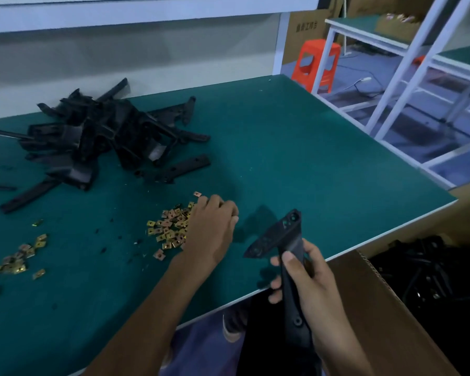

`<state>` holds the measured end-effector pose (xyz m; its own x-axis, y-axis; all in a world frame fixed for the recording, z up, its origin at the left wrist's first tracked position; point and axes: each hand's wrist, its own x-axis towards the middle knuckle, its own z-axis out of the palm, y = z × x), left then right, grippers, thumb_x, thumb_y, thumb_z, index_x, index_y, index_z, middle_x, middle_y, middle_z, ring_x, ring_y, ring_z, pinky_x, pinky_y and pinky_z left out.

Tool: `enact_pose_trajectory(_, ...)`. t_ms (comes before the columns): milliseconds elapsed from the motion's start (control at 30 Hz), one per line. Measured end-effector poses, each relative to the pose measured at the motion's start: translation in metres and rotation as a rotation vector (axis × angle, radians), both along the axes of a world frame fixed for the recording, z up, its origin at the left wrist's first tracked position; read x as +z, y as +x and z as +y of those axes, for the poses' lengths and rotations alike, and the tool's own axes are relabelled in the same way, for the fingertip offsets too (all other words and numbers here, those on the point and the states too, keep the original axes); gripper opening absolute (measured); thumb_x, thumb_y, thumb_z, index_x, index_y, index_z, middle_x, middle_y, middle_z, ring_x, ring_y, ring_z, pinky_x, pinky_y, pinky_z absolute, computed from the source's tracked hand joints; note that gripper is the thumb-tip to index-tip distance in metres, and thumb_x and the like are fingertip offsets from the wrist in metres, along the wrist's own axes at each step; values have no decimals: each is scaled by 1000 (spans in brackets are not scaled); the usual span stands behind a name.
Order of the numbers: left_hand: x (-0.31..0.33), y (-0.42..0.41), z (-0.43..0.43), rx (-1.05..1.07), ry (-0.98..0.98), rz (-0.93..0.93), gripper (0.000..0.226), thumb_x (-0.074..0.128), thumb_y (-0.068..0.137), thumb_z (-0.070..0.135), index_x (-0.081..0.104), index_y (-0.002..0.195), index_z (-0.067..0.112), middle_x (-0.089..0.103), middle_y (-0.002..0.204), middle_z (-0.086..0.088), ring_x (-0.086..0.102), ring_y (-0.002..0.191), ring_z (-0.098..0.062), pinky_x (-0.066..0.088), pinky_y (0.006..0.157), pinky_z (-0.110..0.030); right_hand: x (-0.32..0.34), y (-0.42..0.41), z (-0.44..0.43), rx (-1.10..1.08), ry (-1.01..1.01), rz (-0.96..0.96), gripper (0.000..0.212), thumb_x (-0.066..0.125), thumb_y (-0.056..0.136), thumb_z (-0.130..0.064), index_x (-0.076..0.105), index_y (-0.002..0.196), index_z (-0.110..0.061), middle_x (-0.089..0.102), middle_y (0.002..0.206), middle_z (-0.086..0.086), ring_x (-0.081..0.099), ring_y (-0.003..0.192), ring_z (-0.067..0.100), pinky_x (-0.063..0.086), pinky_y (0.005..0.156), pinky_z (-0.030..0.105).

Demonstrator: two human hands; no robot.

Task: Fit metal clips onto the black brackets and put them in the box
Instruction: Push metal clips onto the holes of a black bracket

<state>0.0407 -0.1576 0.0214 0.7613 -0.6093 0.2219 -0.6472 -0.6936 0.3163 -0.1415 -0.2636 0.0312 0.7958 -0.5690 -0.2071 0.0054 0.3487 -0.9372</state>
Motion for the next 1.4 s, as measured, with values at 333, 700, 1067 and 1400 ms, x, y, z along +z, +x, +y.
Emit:
enact_pose_trajectory(333, 8, -4, 43, 110, -227, 119, 18, 66, 96, 32, 68, 102, 15, 71, 96, 1, 61, 90, -19, 43, 75, -33, -5, 27, 29, 105, 9, -4, 14, 58, 101, -11, 60, 114, -15, 71, 84, 6, 60, 54, 20, 53, 45, 31)
enact_pose_trajectory(700, 21, -26, 109, 248, -626, 555, 31, 62, 99, 19, 71, 117, 42, 76, 96, 18, 65, 80, 4, 52, 76, -19, -9, 43, 44, 190, -18, -61, 14, 61, 100, -17, 63, 114, -19, 72, 85, 8, 62, 53, 21, 55, 48, 32)
enact_pose_trajectory(1067, 37, -63, 118, 165, -920, 754, 28, 55, 101, 8, 73, 99, 30, 73, 86, 8, 65, 80, -2, 50, 71, -14, -7, 48, 60, 354, -2, -84, 22, 60, 99, -18, 71, 109, -35, 71, 86, 13, 63, 56, 23, 56, 50, 33)
enact_pose_trajectory(1400, 46, -62, 119, 194, -1022, 915, 18, 71, 80, 20, 74, 98, 22, 75, 88, -3, 68, 81, -12, 54, 70, -23, -16, 51, 56, 462, -104, -106, 27, 61, 100, -29, 63, 126, -36, 72, 80, 14, 54, 42, 22, 48, 42, 27)
